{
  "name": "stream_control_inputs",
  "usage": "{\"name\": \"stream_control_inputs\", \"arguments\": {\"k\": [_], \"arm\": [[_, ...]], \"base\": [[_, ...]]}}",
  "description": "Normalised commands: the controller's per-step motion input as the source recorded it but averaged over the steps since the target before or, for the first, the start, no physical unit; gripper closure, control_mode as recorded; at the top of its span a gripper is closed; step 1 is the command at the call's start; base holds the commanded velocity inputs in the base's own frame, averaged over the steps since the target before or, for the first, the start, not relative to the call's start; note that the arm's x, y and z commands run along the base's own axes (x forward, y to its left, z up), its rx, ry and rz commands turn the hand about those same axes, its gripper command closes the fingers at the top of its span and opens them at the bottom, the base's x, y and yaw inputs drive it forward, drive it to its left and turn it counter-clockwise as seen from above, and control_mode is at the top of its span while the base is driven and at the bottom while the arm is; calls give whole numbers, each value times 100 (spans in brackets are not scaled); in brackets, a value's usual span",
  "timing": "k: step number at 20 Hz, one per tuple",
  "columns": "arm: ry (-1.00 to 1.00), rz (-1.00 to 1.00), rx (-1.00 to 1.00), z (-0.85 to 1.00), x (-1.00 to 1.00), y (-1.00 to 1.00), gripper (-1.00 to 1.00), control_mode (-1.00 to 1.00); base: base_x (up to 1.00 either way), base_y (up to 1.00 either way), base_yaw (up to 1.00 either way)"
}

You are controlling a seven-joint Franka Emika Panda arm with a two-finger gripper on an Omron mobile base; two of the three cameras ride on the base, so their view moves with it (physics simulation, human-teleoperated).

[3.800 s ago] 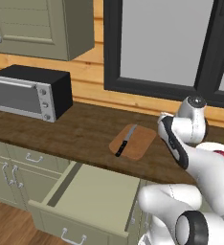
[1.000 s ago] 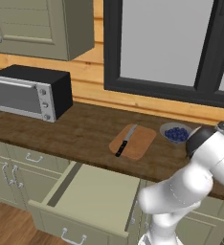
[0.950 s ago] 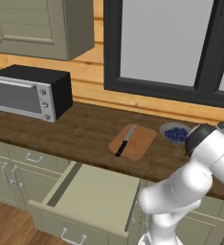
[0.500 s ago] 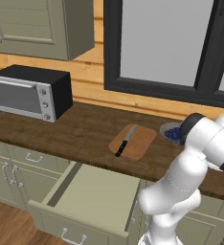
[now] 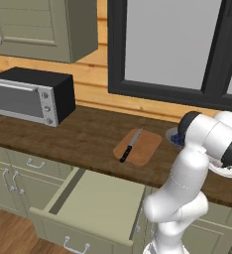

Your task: Pick up the knife from the drawer and place it on the cutting board. Then place the meat from the plate to the cutting board.

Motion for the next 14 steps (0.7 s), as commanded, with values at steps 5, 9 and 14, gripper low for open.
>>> {"name": "stream_control_inputs", "arguments": {"k": [5, 9, 14], "arm": [[0, 0, 0, 6, 0, -2, 100, -100], [0, 0, 0, 25, -1, 3, 100, -100], [0, 1, -5, 46, -23, 41, 100, -100]], "base": [[0, 0, 0], [0, 0, 0], [0, 0, 0]]}}
